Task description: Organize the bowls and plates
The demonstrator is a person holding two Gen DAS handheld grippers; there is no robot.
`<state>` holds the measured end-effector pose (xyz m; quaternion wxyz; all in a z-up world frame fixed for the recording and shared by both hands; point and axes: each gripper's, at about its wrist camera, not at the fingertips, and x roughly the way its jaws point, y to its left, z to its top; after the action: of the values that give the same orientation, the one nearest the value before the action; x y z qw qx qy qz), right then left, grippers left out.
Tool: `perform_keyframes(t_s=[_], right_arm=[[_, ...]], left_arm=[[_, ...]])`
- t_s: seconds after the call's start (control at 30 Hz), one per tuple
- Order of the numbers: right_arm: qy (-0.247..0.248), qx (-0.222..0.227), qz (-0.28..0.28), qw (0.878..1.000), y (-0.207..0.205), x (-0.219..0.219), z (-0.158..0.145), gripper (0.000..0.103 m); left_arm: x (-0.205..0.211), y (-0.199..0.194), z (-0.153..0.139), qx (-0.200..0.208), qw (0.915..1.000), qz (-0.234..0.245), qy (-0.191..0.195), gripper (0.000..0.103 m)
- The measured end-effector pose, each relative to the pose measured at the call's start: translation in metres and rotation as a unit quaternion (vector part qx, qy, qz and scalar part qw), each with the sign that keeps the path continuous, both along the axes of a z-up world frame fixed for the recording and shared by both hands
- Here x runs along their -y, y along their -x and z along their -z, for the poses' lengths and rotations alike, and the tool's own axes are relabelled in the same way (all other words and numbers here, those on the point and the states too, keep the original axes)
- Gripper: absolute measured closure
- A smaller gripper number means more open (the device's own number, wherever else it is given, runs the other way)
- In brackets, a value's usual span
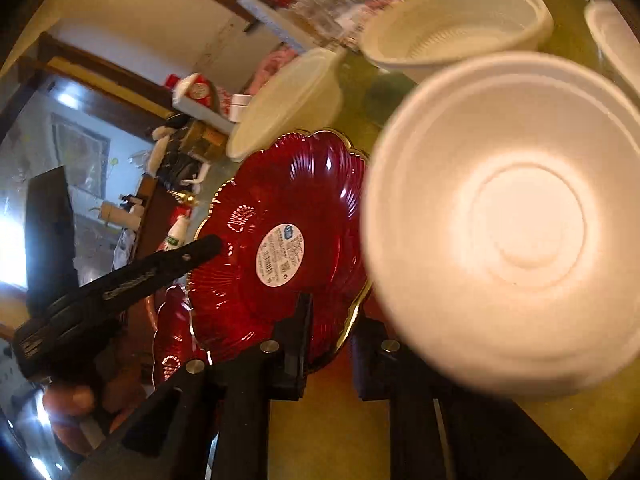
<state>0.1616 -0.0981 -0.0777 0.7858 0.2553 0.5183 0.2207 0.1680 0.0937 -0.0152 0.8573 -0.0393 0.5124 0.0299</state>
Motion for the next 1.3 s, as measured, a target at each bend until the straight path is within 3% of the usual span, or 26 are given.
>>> perform_keyframes(t_s=[0.17,0.6,1.0,1.3], right_arm=[[0.013,0.044,-0.020,0.999,0.021,-0.012,-0.020,0.086],[0.069,0.141,-0.064,0.986,0.075,-0.049,-0.065,0.087],[0.083,0.174,-0.106,0.975,0.094,-0.100,-0.070,0.088],[0.100,0.180,-0.125,0.971,0.087,-0.137,-0.059,0.088]], left_arm=[[-0.020,0.036,-0.017,0.040,0.9984,-0.026,0.030,0.090],[-0.053,0.132,-0.023,0.135,0.9853,-0.095,0.044,0.090],[-0.092,0.181,-0.012,0.167,0.9725,-0.156,0.048,0.090],[-0.113,0.188,0.007,0.154,0.9693,-0.186,0.046,0.090]])
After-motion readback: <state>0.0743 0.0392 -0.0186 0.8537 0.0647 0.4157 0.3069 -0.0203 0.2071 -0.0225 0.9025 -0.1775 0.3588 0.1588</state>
